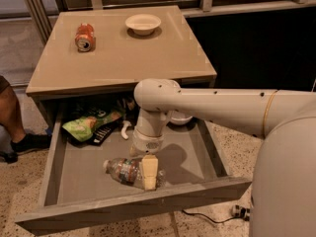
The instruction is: Pick water bottle from top drawer and place on counter
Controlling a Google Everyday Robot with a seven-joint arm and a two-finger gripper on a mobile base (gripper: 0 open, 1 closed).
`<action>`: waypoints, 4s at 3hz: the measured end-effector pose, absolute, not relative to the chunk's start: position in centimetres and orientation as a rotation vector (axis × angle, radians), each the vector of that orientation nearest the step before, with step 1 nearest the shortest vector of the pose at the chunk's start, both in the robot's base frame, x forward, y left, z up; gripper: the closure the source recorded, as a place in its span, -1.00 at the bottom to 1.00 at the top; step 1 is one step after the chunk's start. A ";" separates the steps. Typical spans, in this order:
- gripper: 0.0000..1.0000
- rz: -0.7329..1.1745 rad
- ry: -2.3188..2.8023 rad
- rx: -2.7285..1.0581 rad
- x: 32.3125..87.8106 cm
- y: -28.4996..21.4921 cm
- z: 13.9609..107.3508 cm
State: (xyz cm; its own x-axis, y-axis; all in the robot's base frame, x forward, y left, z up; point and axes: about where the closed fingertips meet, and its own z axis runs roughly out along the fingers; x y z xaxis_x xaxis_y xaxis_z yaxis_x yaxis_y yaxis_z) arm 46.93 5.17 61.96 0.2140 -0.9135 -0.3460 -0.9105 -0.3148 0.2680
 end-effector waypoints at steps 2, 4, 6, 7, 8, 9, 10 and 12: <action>0.28 -0.704 -1.835 2.442 46.9 5.2 62.0; 0.59 -0.704 -1.835 2.442 46.9 5.2 62.0; -0.34 -0.704 -1.835 2.442 46.9 5.2 62.0; -0.81 -0.704 -1.835 2.442 46.9 5.2 62.0; -1.00 -0.705 -1.834 2.442 46.9 5.2 61.9; -1.00 -0.705 -1.834 2.442 46.9 5.2 61.9; -1.00 -0.582 -1.910 2.424 48.2 3.3 65.6; -0.55 -0.582 -1.910 2.424 48.2 3.3 65.5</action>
Offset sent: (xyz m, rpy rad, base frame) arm 0.0000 0.0000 0.0000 0.0000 0.0000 0.0000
